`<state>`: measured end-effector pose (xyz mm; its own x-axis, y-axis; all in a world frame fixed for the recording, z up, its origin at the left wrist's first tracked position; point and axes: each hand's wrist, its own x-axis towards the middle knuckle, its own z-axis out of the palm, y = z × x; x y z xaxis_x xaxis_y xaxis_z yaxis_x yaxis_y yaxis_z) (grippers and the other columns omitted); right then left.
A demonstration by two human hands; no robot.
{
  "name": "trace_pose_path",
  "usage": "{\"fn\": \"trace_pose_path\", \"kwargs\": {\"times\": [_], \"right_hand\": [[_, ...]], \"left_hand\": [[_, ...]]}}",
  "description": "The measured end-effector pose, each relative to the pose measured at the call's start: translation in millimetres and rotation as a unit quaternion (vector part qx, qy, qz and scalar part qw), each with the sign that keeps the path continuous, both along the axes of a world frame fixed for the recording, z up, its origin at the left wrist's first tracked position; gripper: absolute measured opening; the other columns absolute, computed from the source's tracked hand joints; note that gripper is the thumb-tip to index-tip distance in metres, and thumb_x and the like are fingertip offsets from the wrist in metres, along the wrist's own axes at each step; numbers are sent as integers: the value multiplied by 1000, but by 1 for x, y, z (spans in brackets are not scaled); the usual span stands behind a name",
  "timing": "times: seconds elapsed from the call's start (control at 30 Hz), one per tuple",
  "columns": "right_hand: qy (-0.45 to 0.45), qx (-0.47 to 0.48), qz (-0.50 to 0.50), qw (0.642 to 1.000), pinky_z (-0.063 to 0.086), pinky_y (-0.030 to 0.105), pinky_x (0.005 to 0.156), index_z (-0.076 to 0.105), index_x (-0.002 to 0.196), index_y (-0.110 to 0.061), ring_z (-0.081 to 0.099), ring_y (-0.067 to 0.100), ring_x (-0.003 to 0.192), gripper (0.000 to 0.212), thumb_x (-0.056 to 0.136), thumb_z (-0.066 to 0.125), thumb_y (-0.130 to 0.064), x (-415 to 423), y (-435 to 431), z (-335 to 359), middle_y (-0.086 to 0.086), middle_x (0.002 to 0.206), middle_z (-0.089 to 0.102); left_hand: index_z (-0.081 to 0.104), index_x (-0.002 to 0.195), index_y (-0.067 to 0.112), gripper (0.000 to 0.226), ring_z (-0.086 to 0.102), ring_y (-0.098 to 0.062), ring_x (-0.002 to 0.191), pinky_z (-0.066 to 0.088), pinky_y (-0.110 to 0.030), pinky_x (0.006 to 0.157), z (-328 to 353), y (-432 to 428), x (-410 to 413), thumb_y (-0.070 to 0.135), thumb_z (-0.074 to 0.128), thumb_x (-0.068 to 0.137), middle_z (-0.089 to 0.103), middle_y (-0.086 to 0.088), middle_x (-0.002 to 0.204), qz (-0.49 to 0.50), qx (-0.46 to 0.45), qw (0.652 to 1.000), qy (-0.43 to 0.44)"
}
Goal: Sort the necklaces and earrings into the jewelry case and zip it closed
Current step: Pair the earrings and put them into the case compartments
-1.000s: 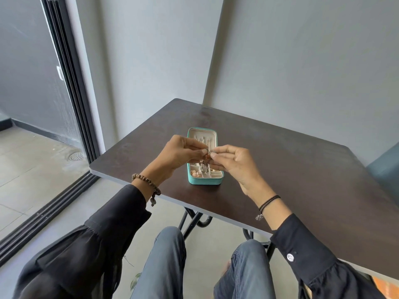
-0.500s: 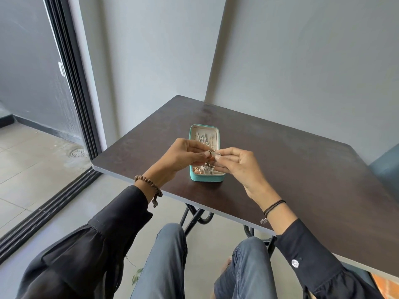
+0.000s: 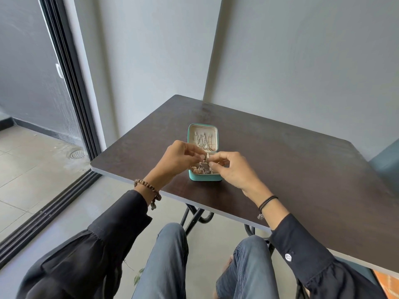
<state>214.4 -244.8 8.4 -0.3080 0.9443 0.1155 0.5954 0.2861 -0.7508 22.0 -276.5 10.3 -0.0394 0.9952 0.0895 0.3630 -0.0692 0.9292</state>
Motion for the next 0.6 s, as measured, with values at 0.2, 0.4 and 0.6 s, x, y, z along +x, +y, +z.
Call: {"fn": "trace_pose_path", "kwargs": {"times": [0.2, 0.4, 0.6], "right_hand": [[-21, 44, 0, 999, 48, 11, 76, 77, 109, -26, 66, 2, 94, 16, 94, 74, -24, 1, 1, -2, -14, 105, 74], [28, 42, -13, 999, 52, 13, 83, 79, 100, -25, 69, -3, 90, 10, 92, 76, -19, 8, 2, -6, -15, 98, 76], [46, 28, -12, 999, 54, 13, 79, 79, 101, -23, 68, -4, 90, 10, 93, 74, -19, 11, 1, -5, -14, 97, 76]], "left_hand": [[80, 98, 14, 9, 63, 0, 64, 45, -10, 59, 1, 0, 4, 14, 75, 91, 76, -4, 81, 12, -2, 1000, 28], [79, 95, 17, 6, 70, -17, 76, 59, -34, 81, 6, 1, 12, 17, 77, 90, 77, -3, 83, 14, 21, 999, 40], [79, 98, 16, 8, 73, -21, 85, 60, -40, 84, 9, 2, 15, 17, 75, 91, 76, -2, 88, 32, 26, 994, 97]]}}
